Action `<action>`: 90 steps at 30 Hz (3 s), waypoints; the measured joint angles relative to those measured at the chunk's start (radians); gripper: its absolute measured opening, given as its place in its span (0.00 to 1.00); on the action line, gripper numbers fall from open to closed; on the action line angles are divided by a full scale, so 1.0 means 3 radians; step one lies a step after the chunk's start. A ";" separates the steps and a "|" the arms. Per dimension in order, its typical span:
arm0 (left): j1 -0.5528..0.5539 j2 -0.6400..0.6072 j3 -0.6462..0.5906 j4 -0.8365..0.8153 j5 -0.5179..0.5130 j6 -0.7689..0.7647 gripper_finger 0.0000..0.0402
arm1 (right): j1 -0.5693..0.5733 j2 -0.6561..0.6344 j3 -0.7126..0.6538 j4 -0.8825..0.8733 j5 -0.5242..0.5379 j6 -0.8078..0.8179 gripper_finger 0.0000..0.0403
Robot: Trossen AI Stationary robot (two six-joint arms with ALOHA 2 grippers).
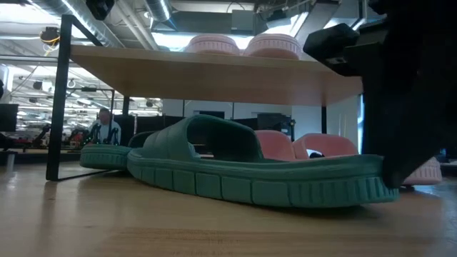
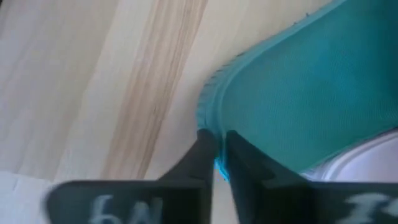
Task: Pick and place slides into the shelf
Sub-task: Put the green slipper under the shelf
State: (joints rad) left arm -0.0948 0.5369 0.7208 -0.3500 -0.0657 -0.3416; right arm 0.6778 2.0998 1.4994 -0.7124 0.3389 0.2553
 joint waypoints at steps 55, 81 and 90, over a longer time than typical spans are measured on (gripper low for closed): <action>0.0000 0.0000 0.0000 -0.0600 0.0314 -0.0137 0.56 | -0.0750 0.0394 0.0360 0.1106 0.0250 0.2509 0.01; 0.0000 -0.0001 0.0000 -0.0638 0.0376 -0.0135 0.56 | -0.0894 0.0393 0.0359 0.1119 0.0030 0.2026 0.13; 0.0000 -0.0001 0.0000 -0.0637 0.0376 -0.0135 0.56 | -0.0923 0.0393 0.0359 0.1100 0.0011 0.2276 0.45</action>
State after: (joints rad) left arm -0.0948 0.5365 0.7208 -0.5412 0.0471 -0.3820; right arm 0.4007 2.2177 1.6070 -0.3824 0.3424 0.9381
